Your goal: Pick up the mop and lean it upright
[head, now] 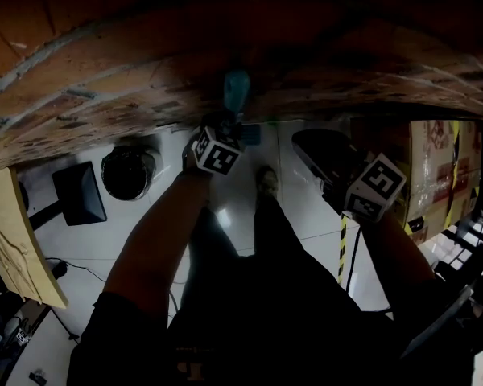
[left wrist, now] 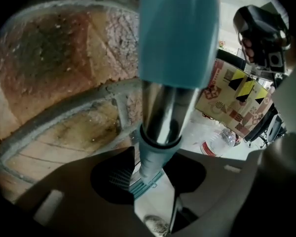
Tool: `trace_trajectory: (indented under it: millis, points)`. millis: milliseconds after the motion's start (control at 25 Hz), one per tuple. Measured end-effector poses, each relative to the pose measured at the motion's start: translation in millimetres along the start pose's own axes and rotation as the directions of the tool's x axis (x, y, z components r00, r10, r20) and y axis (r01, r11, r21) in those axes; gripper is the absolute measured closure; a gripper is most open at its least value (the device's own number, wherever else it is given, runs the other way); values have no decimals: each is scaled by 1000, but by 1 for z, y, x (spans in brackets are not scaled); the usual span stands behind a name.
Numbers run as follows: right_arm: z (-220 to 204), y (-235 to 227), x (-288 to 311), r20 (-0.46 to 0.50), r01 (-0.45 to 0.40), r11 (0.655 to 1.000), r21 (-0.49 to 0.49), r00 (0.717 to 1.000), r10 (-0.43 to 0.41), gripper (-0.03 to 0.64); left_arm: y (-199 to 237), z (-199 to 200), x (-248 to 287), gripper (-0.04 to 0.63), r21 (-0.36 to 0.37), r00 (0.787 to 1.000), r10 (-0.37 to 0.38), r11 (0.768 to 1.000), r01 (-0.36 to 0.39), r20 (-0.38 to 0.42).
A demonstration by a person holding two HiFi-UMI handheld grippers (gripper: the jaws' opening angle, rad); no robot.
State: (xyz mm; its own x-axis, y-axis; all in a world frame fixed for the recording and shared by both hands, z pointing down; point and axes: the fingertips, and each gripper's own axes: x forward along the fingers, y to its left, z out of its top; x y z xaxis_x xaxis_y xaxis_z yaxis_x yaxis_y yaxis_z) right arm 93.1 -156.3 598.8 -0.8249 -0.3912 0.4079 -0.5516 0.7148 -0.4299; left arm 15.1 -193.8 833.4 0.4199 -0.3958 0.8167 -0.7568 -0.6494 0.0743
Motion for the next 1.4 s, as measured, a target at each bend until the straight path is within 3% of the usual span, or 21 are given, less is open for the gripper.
trace_trajectory:
  millis: [480, 760, 920, 1160, 1280, 1400]
  points:
    - [37, 17, -17, 36, 9, 1000, -25, 999, -8, 603, 11, -30, -47, 405, -45, 998, 16, 999, -19, -62]
    - [73, 34, -37, 67, 6, 996, -85, 998, 0, 603, 8, -4, -143, 407, -170, 995, 15, 986, 1, 95]
    - [92, 47, -49, 65, 13, 993, -119, 998, -5, 603, 8, 17, -209, 408, -154, 983, 26, 988, 2, 180]
    - [108, 56, -80, 83, 46, 994, -100, 996, -38, 603, 16, 50, -298, 413, -186, 938, 66, 983, -1, 341]
    - [119, 63, -96, 116, 62, 995, -81, 992, -52, 603, 26, 70, -346, 420, -194, 891, 102, 981, -16, 442]
    - [136, 73, -112, 163, 70, 995, -69, 985, -58, 603, 38, 91, -393, 427, -205, 828, 134, 978, -23, 545]
